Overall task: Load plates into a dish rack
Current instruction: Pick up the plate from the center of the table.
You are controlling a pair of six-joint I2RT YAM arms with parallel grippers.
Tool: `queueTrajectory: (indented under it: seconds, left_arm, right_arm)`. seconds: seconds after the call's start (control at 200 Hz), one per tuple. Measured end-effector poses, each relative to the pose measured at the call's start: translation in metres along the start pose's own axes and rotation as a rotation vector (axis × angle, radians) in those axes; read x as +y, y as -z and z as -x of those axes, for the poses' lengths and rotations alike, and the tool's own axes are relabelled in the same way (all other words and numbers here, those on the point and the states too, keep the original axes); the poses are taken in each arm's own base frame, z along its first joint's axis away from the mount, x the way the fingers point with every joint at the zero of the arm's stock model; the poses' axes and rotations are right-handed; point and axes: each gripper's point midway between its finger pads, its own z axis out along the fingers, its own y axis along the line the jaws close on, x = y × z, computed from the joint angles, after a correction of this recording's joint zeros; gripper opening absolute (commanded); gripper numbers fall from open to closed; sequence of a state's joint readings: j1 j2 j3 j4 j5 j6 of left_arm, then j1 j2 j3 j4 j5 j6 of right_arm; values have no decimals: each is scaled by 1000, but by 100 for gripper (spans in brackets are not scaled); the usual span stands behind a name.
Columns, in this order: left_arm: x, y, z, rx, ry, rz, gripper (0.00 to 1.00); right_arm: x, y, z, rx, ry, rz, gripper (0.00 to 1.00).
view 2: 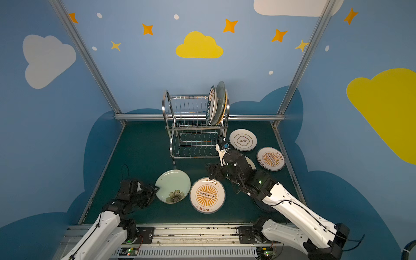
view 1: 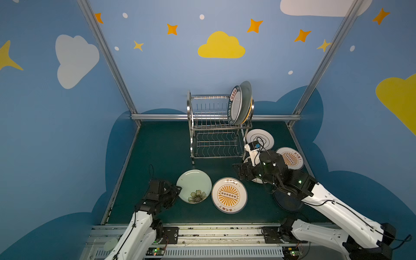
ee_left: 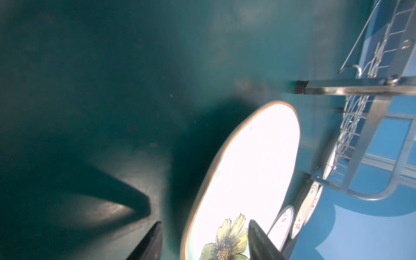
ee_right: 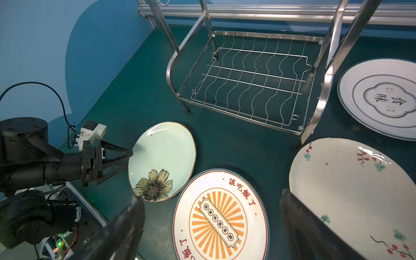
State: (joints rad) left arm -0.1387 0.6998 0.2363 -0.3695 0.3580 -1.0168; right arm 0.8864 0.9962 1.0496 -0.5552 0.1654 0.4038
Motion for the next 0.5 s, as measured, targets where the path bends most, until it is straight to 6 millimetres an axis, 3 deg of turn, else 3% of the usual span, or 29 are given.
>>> queueTrajectory:
  seconds: [0.22, 0.501]
  left_arm:
    - [1, -8, 2, 10, -8, 17, 44]
    - [1, -18, 3, 19, -20, 14, 37]
  right_arm:
    - [0, -11, -18, 36, -29, 21, 92]
    - [4, -17, -20, 35, -52, 45, 92]
